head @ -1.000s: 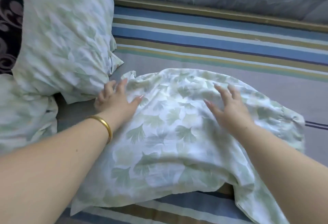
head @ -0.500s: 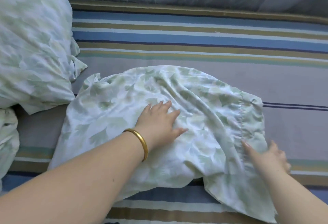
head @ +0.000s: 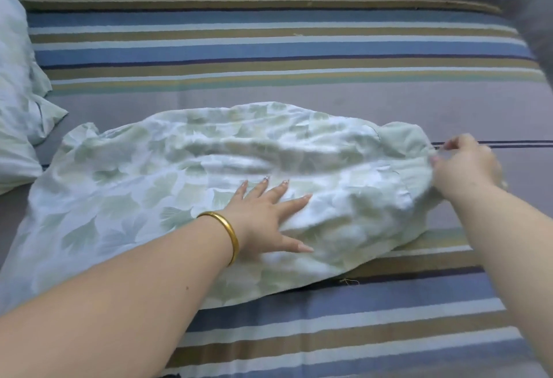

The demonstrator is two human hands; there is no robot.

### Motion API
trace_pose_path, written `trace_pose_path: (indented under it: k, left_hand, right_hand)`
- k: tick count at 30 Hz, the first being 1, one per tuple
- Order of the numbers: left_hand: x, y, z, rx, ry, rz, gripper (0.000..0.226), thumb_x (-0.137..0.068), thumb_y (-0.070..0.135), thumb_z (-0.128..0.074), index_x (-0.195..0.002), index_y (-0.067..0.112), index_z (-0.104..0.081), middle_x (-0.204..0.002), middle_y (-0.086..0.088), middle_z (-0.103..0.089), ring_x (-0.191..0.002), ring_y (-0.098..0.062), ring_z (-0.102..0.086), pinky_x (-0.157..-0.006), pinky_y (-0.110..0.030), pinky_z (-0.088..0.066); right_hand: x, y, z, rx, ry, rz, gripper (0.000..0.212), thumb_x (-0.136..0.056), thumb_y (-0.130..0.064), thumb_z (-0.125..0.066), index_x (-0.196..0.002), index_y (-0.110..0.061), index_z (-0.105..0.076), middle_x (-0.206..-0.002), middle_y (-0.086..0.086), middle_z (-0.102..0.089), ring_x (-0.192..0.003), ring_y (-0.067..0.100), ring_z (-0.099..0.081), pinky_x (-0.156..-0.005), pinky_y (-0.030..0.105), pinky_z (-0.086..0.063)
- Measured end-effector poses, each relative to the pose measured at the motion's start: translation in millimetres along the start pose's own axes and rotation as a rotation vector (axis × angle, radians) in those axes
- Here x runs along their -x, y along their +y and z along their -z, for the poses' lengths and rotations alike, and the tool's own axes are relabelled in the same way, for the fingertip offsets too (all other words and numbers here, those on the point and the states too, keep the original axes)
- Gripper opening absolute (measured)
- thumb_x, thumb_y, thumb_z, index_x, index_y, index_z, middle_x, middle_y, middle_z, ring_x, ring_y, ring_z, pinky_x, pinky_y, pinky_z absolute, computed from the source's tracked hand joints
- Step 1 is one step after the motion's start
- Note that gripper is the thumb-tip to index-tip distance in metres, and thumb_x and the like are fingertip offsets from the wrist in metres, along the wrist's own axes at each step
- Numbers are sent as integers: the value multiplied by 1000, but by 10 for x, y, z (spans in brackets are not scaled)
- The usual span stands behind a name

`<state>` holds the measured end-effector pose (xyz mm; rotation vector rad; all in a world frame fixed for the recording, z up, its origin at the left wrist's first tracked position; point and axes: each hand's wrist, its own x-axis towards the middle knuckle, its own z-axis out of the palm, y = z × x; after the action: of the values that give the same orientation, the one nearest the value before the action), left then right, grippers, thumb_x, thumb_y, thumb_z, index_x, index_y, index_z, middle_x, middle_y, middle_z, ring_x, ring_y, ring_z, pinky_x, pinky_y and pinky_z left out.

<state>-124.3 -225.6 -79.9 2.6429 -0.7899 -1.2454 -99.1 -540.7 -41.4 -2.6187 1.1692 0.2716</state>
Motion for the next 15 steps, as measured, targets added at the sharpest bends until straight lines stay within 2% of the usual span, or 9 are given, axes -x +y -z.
trace_pose_path:
  k: [3, 5, 7, 9, 12, 15]
  left_hand:
    - [66, -108, 37, 35, 22, 50, 84, -77, 91, -22, -148, 59, 8, -165, 7, 15, -151, -22, 19, -120, -54, 12]
    - [161, -278, 47, 21, 58, 122, 77, -82, 87, -14, -150, 56, 3, -166, 7, 13, -152, -20, 18, -120, -52, 13]
    - [304, -518, 54, 20, 117, 209, 74, -85, 82, -7, -152, 51, -2, -166, 7, 9, -152, -19, 15, -121, -51, 14]
    - [467, -770, 45, 18, 202, 295, 72, -87, 77, -2, -153, 48, -6, -167, 7, 5, -153, -17, 12, -120, -49, 14]
    - [761, -1150, -48, 32, 287, 457, 71, -85, 78, -1, -151, 53, -4, -167, 10, 4, -153, -20, 10, -120, -53, 10]
    - [1074, -1487, -173, 266, 315, 682, 82, -75, 92, -9, -148, 58, 0, -166, 11, 1, -153, -26, 1, -118, -60, 0]
  right_hand:
    - [322, -248, -236, 35, -22, 105, 51, -92, -50, -56, -138, -33, -43, -150, 8, -34, -137, 35, -34, -108, 53, -30]
    - [689, -425, -489, 101, -160, 273, 59, -95, -55, -47, -149, -40, -29, -163, -1, -14, -147, 29, -17, -116, 51, -19]
    - [1095, -647, -741, 111, -286, 365, 61, -97, -59, -40, -152, -43, -20, -166, -6, 3, -152, 26, -2, -119, 51, -11]
    - [1508, -898, -948, 34, -335, 420, 62, -97, -63, -33, -154, -44, -17, -166, -7, 8, -153, 23, 6, -121, 49, -6]
    - [2152, -1278, -1209, -74, -443, 608, 63, -92, -71, -23, -151, -51, -15, -165, -13, 12, -152, 21, 13, -122, 46, -1]
    - [2506, -1454, -1395, -97, -627, 643, 64, -88, -75, -16, -149, -58, -5, -165, -12, 13, -152, 26, 12, -123, 48, -2]
